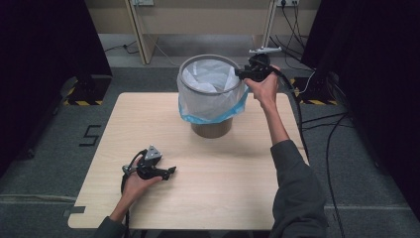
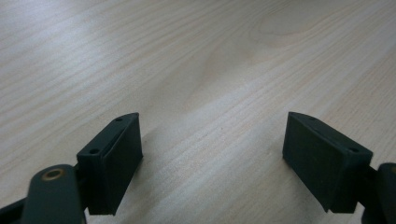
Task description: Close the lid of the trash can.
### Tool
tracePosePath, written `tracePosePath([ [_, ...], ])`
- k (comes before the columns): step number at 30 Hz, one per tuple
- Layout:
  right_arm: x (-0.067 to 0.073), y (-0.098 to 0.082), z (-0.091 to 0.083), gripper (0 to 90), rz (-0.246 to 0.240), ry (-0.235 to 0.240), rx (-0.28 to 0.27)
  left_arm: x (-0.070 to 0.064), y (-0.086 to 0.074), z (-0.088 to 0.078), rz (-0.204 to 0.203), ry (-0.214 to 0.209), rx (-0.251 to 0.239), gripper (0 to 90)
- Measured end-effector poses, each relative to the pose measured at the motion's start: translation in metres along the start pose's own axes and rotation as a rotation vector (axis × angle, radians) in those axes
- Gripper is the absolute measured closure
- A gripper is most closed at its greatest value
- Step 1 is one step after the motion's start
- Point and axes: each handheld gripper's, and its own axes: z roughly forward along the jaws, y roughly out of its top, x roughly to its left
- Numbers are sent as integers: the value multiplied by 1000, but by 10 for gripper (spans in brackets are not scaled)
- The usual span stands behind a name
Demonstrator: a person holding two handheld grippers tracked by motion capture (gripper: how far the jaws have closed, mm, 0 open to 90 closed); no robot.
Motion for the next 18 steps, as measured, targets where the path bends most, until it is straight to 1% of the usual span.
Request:
tracePosePath([
  [1,0,0,0,525,0,0,-1,0,0,0,1,-9,-1,203],
  [2,0,0,0,522,0,-2,2,1,0,-1,-6,-20,-6,208],
  [4,1,1,0,495,-3,-10,5,3,1,-2,-38,-42,-13,209],
  [5,1,1,-1,485,-3,-13,1,4,3,-4,-44,-50,-16,208],
  [7,-1,2,-5,473,10,2,-16,6,8,-9,-44,-58,-30,207],
  [8,-1,3,-7,469,19,9,-24,8,12,-12,-56,-66,-44,205],
  [10,-3,4,-10,455,28,17,-25,13,21,-17,-82,-86,-66,197],
  [11,-3,4,-11,446,34,21,-22,15,27,-20,-89,-93,-74,193],
  [13,-4,4,-13,439,43,31,-23,19,39,-25,-81,-80,-85,192],
  [14,-4,4,-14,437,43,33,-26,21,45,-28,-79,-69,-102,192],
  [15,-5,4,-15,435,41,33,-25,23,52,-31,-79,-70,-110,193],
  [18,-5,4,-16,425,39,35,-16,30,73,-37,-93,-94,-135,194],
])
